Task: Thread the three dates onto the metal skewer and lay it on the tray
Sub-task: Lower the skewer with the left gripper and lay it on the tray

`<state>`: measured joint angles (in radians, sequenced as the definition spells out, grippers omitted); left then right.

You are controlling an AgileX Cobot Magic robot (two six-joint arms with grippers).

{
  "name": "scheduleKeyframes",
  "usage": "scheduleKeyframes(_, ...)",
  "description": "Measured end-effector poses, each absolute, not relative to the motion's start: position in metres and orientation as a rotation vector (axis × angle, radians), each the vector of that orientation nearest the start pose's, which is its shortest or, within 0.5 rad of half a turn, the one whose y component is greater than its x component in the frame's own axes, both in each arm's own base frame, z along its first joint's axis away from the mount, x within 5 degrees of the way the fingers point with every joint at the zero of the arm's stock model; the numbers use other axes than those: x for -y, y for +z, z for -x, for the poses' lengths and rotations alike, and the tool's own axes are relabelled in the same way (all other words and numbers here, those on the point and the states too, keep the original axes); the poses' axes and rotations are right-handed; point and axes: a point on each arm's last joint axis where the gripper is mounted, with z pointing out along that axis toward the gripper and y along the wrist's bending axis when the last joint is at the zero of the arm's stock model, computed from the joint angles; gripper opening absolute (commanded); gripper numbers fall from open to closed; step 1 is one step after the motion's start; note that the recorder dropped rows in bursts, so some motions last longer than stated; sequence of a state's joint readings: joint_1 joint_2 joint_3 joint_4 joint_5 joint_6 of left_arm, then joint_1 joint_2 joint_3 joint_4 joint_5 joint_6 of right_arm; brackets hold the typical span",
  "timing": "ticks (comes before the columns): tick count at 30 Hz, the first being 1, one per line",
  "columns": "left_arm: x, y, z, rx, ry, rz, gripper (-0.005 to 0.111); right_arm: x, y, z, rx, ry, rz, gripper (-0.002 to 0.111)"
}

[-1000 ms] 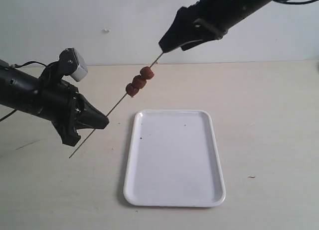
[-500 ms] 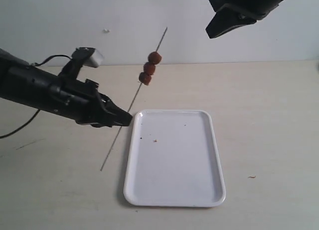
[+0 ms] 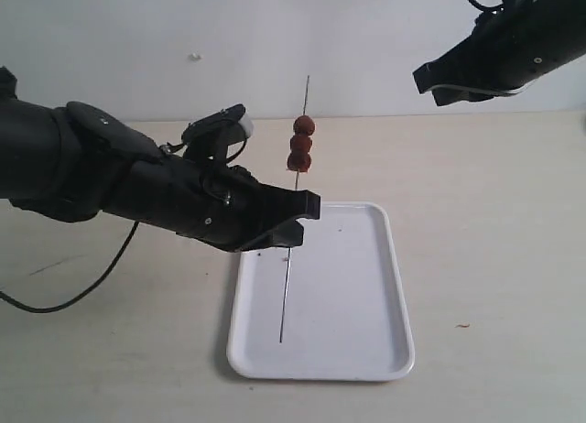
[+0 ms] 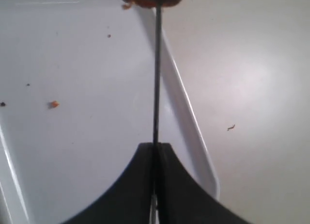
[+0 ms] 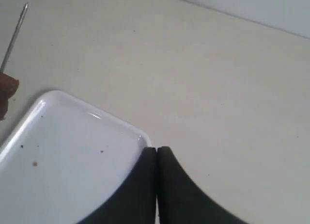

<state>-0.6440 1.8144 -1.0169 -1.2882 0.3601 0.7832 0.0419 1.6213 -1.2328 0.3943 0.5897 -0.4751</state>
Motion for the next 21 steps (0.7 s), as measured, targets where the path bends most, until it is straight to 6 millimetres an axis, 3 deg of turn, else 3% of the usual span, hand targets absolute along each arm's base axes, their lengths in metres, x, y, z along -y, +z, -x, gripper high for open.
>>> scheduleKeyframes(3, 0.249, 0.165, -0.279, -2.552, -0.918, -0.32, 0.0, -0.033, 0.278, -0.349, -2.371, 0.196, 0.296, 0.0)
scheduleKeyframes(7, 0.261, 0.129, -0.286, -2.662, -0.966, -0.275, 0.0, -0.032, 0.278, -0.34, -2.363, 0.187, 0.29, 0.0)
scheduleKeyframes(11, 0.267, 0.111, -0.29, -2.706, -0.989, -0.246, 0.0, -0.032, 0.28, -0.339, -2.359, 0.187, 0.291, 0.0)
scheduleKeyframes(21, 0.278, 0.106, -0.295, -2.722, -1.086, -0.26, 0.0, -0.032, 0.279, -0.339, -2.363, 0.188, 0.294, 0.0)
